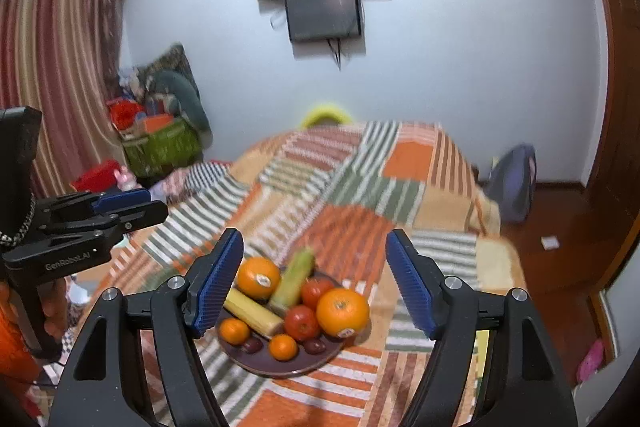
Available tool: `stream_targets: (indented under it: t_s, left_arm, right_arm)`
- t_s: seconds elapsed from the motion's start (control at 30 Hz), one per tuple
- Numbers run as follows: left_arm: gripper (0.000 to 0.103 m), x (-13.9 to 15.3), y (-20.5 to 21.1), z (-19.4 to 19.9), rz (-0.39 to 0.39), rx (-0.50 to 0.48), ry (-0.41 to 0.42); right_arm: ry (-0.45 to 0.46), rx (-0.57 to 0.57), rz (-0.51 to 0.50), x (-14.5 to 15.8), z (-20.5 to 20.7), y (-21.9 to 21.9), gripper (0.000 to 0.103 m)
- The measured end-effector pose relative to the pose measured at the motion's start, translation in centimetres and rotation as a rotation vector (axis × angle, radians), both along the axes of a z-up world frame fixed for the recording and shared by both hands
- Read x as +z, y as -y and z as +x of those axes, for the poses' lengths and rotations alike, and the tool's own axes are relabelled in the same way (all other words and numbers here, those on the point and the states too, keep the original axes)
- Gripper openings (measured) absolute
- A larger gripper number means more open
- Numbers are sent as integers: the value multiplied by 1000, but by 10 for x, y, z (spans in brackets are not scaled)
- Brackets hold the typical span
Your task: Organize fruits
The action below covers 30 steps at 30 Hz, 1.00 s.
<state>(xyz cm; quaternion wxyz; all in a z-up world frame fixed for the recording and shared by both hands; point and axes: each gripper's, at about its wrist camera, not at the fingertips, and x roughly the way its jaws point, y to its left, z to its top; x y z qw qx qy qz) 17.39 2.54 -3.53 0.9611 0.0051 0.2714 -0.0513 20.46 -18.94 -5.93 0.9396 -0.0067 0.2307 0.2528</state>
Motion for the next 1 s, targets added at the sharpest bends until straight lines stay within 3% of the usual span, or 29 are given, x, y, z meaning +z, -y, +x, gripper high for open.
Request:
stream_targets:
  t_s: [0.27, 0.47, 0.7, 0.8, 1.0]
  left_arm:
    - [54, 46, 7, -63, -18, 39, 184]
    - [68, 63, 12, -98, -41, 58, 277]
    - [83, 67, 16, -123, -49, 71, 313]
    - [90, 66, 16, -128, -48, 75, 319]
    - [99, 64, 21, -134, -34, 81, 323]
  right_arm:
    - [167, 7, 55, 41, -52, 3, 76]
    - [227, 12, 119, 53, -79, 7, 82]
    - [263, -7, 128, 51, -95, 7, 90]
    - [291, -31, 114, 50, -103, 6, 103]
    - [305, -52, 94, 49, -110, 3, 103]
